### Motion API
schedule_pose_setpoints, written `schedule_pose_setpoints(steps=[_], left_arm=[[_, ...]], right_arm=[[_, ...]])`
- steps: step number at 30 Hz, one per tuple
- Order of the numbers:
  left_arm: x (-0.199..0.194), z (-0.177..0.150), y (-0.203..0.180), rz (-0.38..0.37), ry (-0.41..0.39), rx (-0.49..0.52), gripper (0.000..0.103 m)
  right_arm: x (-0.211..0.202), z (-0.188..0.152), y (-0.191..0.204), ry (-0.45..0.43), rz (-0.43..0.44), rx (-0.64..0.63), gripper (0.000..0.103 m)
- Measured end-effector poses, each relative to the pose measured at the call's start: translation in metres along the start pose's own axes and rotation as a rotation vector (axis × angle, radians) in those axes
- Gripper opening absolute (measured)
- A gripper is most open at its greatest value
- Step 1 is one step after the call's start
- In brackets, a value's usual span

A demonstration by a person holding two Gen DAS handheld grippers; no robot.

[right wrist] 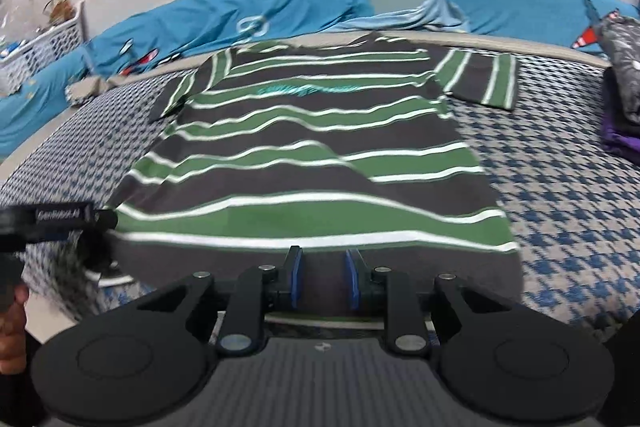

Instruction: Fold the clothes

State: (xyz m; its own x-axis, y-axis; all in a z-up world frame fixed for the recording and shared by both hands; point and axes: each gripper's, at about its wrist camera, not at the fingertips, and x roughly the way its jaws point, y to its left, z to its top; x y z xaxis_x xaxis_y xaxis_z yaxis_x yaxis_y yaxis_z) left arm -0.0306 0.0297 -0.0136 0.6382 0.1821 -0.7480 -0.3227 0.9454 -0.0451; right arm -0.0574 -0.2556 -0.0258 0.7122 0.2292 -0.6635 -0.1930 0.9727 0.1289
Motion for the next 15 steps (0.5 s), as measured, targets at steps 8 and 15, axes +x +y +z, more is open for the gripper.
schedule_pose_setpoints(steps=[8, 15], left_arm=[[-0.001, 0.005, 0.015, 0.059, -0.002, -0.061, 0.090], [-0.003, 0.005, 0.021, 0.054, -0.008, -0.093, 0.087]], right_arm=[[0.006, -0.001, 0.012, 0.014, 0.037, -0.030, 0.022], [0.010, -0.003, 0.024, 0.025, 0.078, -0.059, 0.022]])
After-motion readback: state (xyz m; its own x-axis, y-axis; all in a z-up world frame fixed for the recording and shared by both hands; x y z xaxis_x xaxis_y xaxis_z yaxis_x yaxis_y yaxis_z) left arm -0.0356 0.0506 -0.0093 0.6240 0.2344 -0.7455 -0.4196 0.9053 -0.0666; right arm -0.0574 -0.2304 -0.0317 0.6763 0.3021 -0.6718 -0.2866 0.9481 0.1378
